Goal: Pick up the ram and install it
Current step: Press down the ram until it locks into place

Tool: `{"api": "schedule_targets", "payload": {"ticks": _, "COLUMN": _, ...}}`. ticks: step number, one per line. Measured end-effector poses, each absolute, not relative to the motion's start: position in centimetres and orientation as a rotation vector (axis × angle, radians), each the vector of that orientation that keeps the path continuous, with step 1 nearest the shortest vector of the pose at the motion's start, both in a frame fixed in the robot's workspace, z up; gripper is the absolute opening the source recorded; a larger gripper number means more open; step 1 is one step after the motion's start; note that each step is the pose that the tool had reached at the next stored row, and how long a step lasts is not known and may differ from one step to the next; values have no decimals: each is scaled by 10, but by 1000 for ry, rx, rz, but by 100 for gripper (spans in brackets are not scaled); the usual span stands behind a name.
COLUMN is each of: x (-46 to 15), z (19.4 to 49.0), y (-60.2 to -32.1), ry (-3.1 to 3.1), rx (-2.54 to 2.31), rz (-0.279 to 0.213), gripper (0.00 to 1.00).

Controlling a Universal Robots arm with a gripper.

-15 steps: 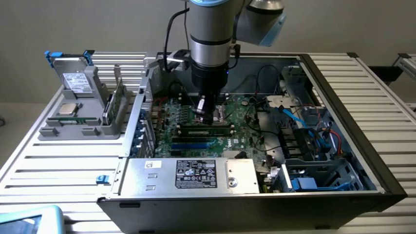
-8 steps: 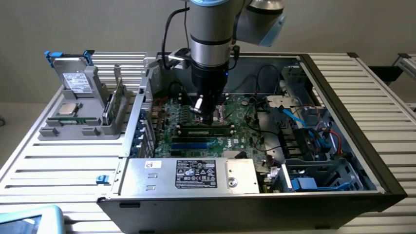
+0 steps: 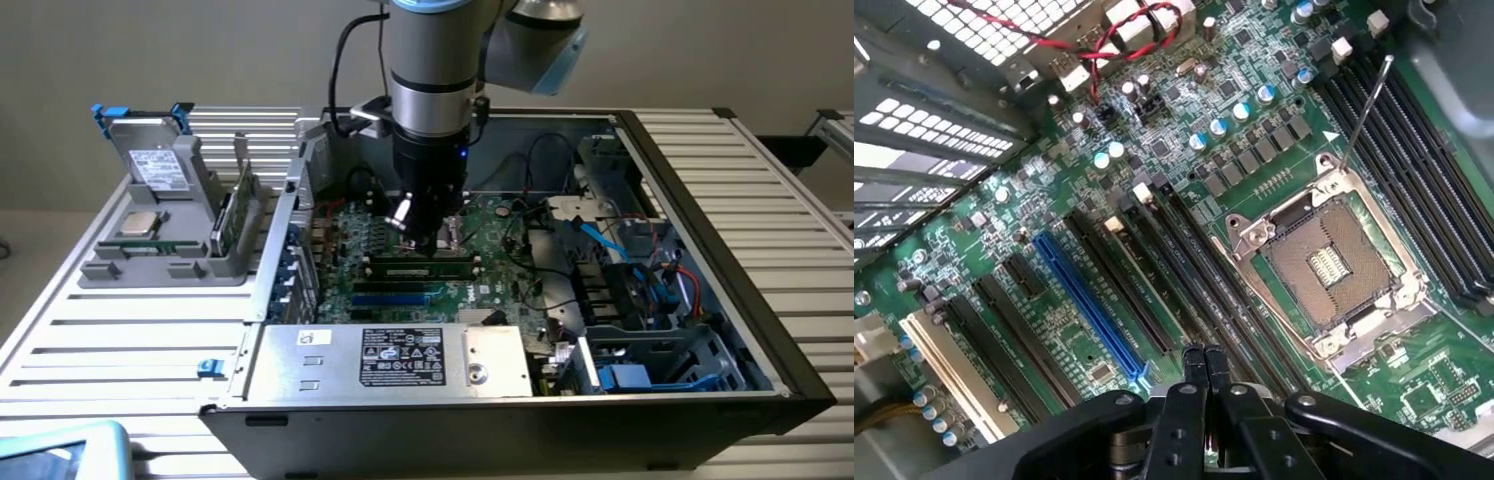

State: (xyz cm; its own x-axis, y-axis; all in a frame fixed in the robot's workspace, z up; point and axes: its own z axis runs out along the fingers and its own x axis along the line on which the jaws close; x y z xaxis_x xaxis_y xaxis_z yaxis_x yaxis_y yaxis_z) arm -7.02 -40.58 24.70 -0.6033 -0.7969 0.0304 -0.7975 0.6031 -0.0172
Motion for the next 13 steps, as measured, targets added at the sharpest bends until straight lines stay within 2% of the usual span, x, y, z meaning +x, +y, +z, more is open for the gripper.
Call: {"api": "schedule_targets", "payload": {"ticks": 13, "x": -70, "z": 247, "y": -406, "ry": -2919, "rx": 1098, "rz": 42, "gripper": 11}}
